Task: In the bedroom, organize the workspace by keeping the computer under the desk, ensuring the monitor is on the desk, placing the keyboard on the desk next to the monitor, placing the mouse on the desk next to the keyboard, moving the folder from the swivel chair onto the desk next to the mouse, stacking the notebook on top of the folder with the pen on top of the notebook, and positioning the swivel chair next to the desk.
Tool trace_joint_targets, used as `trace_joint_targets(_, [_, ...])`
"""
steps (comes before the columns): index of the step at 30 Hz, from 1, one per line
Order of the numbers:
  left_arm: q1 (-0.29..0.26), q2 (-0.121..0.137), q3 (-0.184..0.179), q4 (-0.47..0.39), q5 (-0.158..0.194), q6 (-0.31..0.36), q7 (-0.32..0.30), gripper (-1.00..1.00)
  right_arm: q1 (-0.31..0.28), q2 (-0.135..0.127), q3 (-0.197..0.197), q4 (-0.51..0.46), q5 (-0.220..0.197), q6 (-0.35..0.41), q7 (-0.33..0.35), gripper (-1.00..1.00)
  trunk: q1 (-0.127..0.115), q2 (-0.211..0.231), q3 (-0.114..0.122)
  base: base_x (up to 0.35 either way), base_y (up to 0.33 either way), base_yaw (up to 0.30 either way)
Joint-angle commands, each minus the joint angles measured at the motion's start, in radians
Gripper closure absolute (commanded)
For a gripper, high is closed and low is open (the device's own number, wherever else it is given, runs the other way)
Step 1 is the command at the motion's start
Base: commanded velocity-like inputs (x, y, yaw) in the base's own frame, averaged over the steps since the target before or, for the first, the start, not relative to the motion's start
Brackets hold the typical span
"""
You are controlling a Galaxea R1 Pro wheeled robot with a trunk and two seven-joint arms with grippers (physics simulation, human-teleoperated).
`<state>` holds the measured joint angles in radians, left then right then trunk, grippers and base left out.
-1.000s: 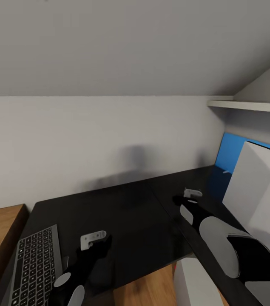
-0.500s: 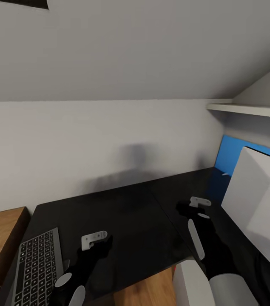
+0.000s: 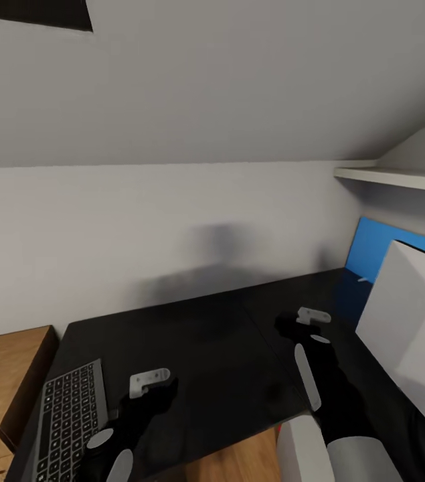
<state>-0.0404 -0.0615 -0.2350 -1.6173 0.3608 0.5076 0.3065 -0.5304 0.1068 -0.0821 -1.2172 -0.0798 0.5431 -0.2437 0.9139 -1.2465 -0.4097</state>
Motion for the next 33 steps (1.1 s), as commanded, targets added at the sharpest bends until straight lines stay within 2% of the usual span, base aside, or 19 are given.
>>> trace_joint_targets(1, [-0.001,0.000,-0.001,-0.001,0.010,0.004,0.010,-1.00,0.000,0.000,-0.001,-0.001,-0.012,0.002,-0.008,1.00,-0.004,0.007,0.002,0.000,0.000,0.227])
trace_joint_targets(27, [-0.001,0.000,0.003,-0.001,0.010,0.011,0.010,-1.00,0.000,0.002,0.003,0.010,-0.009,-0.003,-0.006,1.00,-0.104,0.189,0.069,0.000,0.000,0.248])
trace_joint_targets(29, [-0.001,0.000,0.003,-0.001,0.010,0.011,0.011,-1.00,0.000,0.002,0.007,0.012,-0.009,-0.003,-0.006,1.00,-0.111,0.203,0.074,0.000,0.000,0.250])
trace_joint_targets(33, [-0.001,0.000,0.005,-0.001,0.010,0.011,0.011,-1.00,0.000,0.002,0.039,0.022,-0.008,-0.003,-0.006,1.00,-0.127,0.231,0.084,0.000,0.000,0.250])
